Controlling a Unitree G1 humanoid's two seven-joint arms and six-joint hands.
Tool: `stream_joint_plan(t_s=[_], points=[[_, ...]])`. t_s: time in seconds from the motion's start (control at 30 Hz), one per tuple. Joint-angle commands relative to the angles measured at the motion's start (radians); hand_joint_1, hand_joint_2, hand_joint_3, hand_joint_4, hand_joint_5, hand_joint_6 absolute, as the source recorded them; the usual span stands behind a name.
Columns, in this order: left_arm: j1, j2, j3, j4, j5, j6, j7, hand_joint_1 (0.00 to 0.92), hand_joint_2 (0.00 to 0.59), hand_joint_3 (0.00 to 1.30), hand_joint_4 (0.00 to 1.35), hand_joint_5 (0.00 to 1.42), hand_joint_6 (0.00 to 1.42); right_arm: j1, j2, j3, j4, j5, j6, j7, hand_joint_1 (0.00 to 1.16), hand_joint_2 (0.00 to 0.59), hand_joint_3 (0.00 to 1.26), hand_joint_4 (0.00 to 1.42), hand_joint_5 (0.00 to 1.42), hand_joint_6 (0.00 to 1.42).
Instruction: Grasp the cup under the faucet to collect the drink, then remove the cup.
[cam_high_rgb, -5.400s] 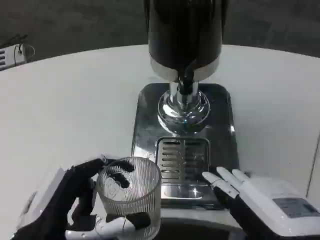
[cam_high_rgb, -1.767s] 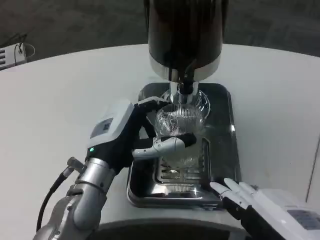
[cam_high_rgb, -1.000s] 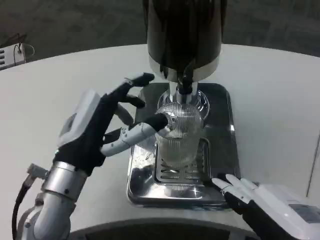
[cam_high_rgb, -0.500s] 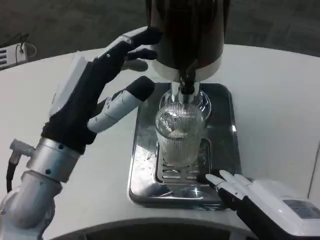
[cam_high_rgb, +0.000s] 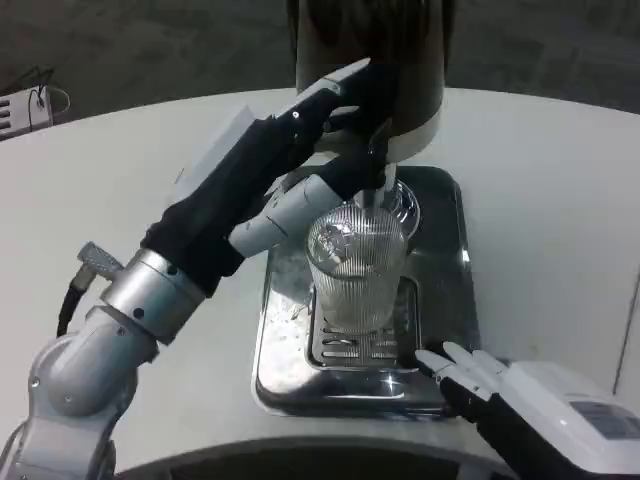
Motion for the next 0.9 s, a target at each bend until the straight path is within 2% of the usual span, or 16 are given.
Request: stream_joint_plan(t_s=[0.03, 0.37, 0.7, 0.87, 0.9], points=[[-0.049, -0.001, -0.024, 0.051, -0.002, 0.026, -0.050, 0.000, 0.051, 0.15, 0.09, 0.20, 0.28, 0.011, -0.003, 0.001, -0.018, 0.001, 0.002, -0.004, 0.56, 0.453, 0.09, 0.00, 0.00, 0.00], [-0.121, 0.028, -0.080, 0.114, 0.057, 0.033, -0.126, 0.000, 0.050, 0.09, 0.02, 0.14, 0.20, 0.013, -0.002, -0.009, -0.019, 0.008, 0.002, -0.001, 0.56, 0.453, 0.09, 0.00, 0.00, 0.00], [-0.160, 0.071, -0.149, 0.148, 0.136, 0.005, -0.182, 0.000, 0.015, 0.04, 0.00, 0.08, 0.14, 0.017, 0.004, -0.020, -0.019, 0.022, 0.013, -0.003, 0.56, 0.453, 0.09, 0.00, 0.00, 0.00], [-0.166, 0.088, -0.168, 0.157, 0.168, -0.010, -0.191, 0.000, 0.008, 0.04, 0.00, 0.07, 0.12, 0.015, 0.011, -0.033, -0.017, 0.055, 0.037, -0.016, 0.56, 0.449, 0.09, 0.00, 0.00, 0.00], [-0.169, 0.091, -0.171, 0.160, 0.174, -0.012, -0.192, 0.000, 0.008, 0.04, 0.00, 0.07, 0.12, 0.012, 0.019, -0.043, -0.012, 0.079, 0.057, -0.020, 0.55, 0.440, 0.08, 0.00, 0.00, 0.00]])
